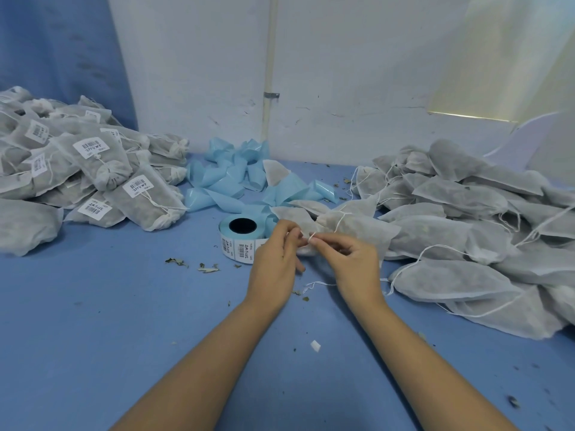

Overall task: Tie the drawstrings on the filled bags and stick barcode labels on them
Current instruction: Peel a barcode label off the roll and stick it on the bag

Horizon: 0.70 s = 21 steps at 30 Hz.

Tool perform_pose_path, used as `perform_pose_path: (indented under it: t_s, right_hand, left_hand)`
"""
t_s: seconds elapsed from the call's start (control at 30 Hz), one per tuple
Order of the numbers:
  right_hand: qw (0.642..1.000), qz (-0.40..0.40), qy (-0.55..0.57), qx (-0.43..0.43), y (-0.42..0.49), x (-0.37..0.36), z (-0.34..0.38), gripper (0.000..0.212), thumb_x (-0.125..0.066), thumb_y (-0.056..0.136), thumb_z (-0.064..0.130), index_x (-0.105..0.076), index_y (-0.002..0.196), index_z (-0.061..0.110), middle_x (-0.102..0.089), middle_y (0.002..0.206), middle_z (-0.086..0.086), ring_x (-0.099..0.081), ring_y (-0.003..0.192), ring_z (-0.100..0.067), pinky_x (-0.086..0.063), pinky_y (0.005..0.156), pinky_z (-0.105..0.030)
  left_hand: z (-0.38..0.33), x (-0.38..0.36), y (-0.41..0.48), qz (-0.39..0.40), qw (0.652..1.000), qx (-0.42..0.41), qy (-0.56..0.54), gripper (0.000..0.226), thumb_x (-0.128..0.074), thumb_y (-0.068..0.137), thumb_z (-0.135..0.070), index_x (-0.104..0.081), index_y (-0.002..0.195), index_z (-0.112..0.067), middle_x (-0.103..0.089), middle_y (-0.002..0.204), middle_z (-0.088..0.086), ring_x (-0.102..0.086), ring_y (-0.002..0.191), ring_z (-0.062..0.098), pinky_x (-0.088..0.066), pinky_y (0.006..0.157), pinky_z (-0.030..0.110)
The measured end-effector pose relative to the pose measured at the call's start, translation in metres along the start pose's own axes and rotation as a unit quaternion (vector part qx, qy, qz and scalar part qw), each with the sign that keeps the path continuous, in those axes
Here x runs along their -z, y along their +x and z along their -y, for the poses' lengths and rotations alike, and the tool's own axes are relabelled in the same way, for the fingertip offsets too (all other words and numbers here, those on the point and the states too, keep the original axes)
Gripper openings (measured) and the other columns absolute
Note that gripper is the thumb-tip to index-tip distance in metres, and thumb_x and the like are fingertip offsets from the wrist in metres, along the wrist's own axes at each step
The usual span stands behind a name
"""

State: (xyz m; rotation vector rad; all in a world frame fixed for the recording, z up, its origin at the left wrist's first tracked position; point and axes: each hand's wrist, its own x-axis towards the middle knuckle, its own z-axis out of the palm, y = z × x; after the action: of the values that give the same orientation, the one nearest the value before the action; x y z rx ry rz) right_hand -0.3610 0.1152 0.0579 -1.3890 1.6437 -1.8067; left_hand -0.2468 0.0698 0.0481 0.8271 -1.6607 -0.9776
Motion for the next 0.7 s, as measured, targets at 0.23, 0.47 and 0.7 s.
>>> perform_pose_path:
  t_s: [0.23, 0.47, 0.7]
  right_hand:
    - [0.987, -0.015, -0.142, 0.071, -0.003, -0.010, -0.002, 0.012, -0.072, 0.080, 0.010, -0.069, 0.074, 0.019, -0.063, 0.078, 0.010, -0.049, 0.064, -0.002, -0.039, 0.064, -0.016]
    - [0.999, -0.016, -0.044, -0.016, -0.004, -0.012, 0.000, 0.017, -0.071, 0.081, 0.009, -0.065, 0.071, 0.022, -0.047, 0.096, 0.005, -0.050, 0.064, 0.009, -0.041, 0.067, -0.005]
    - [0.988, 0.030, 0.069, -0.138, 0.000, -0.008, 0.002, 0.020, -0.063, 0.088, 0.012, -0.065, 0.069, 0.018, -0.066, 0.078, 0.004, -0.054, 0.058, 0.006, -0.041, 0.060, -0.009]
  left_hand:
    - [-0.002, -0.004, -0.002, -0.017, 0.999, 0.006, -0.042, 0.019, -0.044, 0.100, -0.018, -0.056, 0.085, -0.023, -0.057, 0.052, -0.004, -0.051, 0.045, 0.004, -0.041, 0.050, 0.014]
    - [-0.007, -0.011, -0.001, -0.005, 0.976, 0.065, -0.209, 0.020, -0.042, 0.100, -0.006, -0.055, 0.086, -0.011, -0.065, 0.075, 0.004, -0.066, 0.064, 0.011, -0.052, 0.057, 0.019]
    - [-0.003, -0.006, 0.003, 0.016, 0.991, 0.012, -0.135, 0.024, -0.044, 0.099, -0.004, -0.056, 0.082, -0.017, -0.065, 0.078, -0.005, -0.063, 0.070, -0.004, -0.046, 0.067, 0.009]
